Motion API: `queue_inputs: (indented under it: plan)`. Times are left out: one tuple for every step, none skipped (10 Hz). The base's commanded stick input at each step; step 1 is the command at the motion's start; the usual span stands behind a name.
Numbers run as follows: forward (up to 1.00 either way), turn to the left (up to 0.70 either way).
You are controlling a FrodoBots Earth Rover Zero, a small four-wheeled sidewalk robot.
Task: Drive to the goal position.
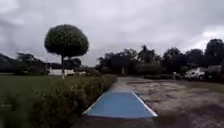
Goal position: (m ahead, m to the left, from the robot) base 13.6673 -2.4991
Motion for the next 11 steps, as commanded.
queue_inputs:
  plan:
    - [0.5, 0.0]
    - [0.5, -0.02]
    - [0.5, -0.16]
    - [0.5, -0.46]
    - [0.5, -0.05]
    - [0.5, 0.0]
    - [0.5, 0.0]
    - [0.5, 0.0]
    - [0.5, 0.0]
    - [0.5, 0.0]
    - [0.5, 0.0]
